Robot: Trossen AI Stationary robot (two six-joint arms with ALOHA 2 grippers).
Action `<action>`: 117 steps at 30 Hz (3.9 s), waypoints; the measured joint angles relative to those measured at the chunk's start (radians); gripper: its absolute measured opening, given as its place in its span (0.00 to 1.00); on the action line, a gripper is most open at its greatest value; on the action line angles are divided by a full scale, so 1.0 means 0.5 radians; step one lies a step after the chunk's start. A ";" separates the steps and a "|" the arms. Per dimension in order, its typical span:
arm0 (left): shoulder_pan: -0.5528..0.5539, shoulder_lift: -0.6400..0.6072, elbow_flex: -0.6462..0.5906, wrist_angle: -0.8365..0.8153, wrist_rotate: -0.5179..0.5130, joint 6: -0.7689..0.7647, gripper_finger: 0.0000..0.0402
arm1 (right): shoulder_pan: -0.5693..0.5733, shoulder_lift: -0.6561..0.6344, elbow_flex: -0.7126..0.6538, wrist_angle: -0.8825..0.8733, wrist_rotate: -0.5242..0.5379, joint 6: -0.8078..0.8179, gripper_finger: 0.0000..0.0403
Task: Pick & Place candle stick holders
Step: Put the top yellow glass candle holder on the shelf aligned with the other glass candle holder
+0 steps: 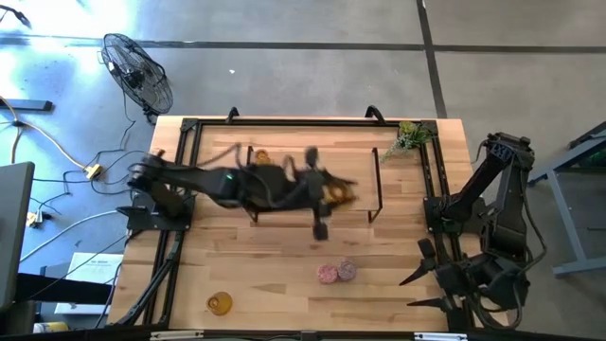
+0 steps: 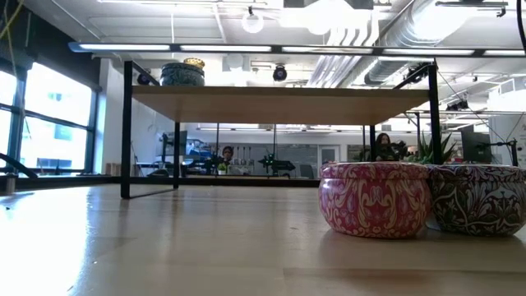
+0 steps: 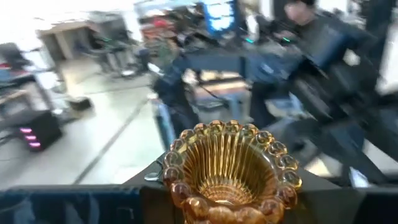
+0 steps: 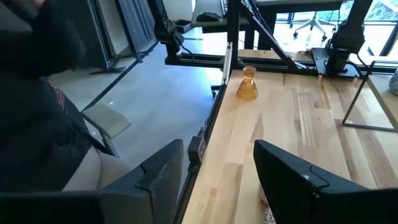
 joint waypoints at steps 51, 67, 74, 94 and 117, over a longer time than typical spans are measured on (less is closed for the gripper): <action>0.700 -0.532 -1.911 1.352 0.213 -0.630 0.29 | -0.015 0.080 -0.002 0.036 0.101 -0.105 0.48; 0.726 -0.368 -1.959 1.459 0.111 -0.680 0.29 | -0.016 0.081 -0.002 -0.020 0.113 -0.176 0.48; 0.542 -0.348 -1.949 1.478 -0.511 -0.686 0.29 | -0.015 0.081 -0.002 -0.030 0.108 -0.190 0.48; 0.352 -0.306 -1.899 1.646 -0.810 -0.546 0.29 | -0.015 0.082 -0.001 -0.041 0.145 -0.233 0.48; 0.114 0.029 -1.296 0.986 -1.733 -0.602 0.29 | -0.014 0.143 0.001 -0.058 0.060 -0.207 0.48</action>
